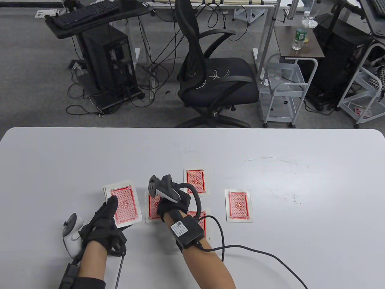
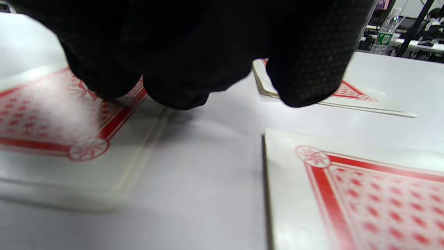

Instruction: Four-player card dealing with fan arrangement

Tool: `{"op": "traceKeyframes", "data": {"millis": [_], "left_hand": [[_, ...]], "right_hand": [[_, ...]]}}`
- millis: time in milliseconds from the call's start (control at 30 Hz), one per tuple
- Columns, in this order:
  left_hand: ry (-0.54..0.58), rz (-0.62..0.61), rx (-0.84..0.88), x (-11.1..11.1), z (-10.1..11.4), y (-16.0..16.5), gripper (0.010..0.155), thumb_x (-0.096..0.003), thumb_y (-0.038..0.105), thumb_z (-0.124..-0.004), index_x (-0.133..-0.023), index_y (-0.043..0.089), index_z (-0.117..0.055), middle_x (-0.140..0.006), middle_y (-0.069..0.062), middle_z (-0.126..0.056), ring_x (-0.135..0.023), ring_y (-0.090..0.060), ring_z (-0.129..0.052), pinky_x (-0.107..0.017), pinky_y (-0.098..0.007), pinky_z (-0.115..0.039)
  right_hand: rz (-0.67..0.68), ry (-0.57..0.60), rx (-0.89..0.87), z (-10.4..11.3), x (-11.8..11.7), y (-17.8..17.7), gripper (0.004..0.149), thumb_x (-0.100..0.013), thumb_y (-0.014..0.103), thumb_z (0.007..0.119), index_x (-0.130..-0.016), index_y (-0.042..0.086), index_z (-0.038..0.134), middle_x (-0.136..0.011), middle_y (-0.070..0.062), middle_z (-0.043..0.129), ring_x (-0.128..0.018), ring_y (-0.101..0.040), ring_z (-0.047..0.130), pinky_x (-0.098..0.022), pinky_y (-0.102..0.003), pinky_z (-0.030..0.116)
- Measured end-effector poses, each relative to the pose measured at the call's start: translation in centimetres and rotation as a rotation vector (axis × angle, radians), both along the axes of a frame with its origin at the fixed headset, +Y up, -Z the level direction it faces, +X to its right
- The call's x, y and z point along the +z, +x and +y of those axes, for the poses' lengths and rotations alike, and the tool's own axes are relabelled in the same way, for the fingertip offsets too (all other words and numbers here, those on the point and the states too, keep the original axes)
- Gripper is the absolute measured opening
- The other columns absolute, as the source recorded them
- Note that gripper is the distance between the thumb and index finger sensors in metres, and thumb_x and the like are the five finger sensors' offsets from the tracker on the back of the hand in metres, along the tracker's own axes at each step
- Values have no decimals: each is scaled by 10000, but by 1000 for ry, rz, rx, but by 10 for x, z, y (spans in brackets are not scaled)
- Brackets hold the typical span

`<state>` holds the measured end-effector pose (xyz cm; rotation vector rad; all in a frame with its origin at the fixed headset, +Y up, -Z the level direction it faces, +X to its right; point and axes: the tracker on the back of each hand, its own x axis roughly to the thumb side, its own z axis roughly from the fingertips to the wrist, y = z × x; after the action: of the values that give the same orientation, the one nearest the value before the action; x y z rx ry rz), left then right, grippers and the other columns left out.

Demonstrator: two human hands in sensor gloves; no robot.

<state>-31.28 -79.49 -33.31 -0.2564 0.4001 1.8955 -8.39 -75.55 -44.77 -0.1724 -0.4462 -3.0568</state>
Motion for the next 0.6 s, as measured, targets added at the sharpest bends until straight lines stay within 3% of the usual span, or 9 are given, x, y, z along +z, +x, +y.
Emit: {"op": "traceKeyframes", "data": {"millis": [133, 233, 333, 367, 433, 500, 600], "left_hand": [[4, -7, 15, -1, 1, 4, 528, -504, 562, -773, -963, 310, -707, -918, 70, -889, -756, -263, -1008, -519, -438, -888], [21, -10, 36, 0, 3, 12, 526, -502, 561, -776, -959, 308, -712, -914, 70, -893, -753, -261, -1009, -519, -440, -886], [47, -16, 65, 1, 5, 21, 521, -497, 562, -783, -950, 311, -722, -901, 73, -903, -745, -254, -1015, -514, -440, -889], [53, -19, 70, 1, 6, 23, 521, -496, 563, -785, -948, 313, -723, -899, 78, -904, -742, -251, -1017, -513, -437, -891], [71, -31, 87, 1, 8, 31, 516, -490, 567, -796, -938, 318, -735, -887, 82, -915, -735, -242, -1023, -507, -432, -896], [55, -39, 63, 3, 9, 36, 510, -486, 567, -808, -934, 333, -737, -890, 93, -909, -744, -242, -1016, -512, -431, -895], [67, -45, 75, 2, 7, 38, 512, -481, 564, -812, -934, 337, -736, -890, 97, -908, -746, -239, -1015, -511, -429, -896]], "right_hand": [[-8, -2, -231, 28, 3, 14, 687, -552, 471, 779, -1034, 32, 563, -721, -28, 870, -320, -92, 985, -457, -497, 780], [-1, -26, -554, 51, 9, 27, 632, -577, 479, 713, -1025, 49, 598, -791, -81, 841, -436, -161, 1006, -497, -536, 747], [88, -140, -833, 56, 20, 29, 684, -559, 533, 720, -1030, 51, 602, -850, -125, 795, -537, -240, 989, -529, -583, 705], [134, -170, -853, 55, 22, 27, 716, -543, 542, 753, -1040, 60, 574, -880, -126, 761, -589, -263, 967, -543, -600, 683], [167, -220, -787, 52, 33, 22, 718, -503, 529, 828, -1010, 80, 590, -851, -87, 768, -560, -229, 962, -541, -599, 689], [159, -136, -794, 52, 38, 22, 606, -481, 448, 874, -939, 116, 656, -763, -27, 815, -470, -170, 982, -524, -574, 721], [115, -74, -811, 54, 39, 28, 583, -436, 412, 919, -899, 106, 739, -704, -26, 883, -430, -165, 1027, -522, -569, 737]]}}
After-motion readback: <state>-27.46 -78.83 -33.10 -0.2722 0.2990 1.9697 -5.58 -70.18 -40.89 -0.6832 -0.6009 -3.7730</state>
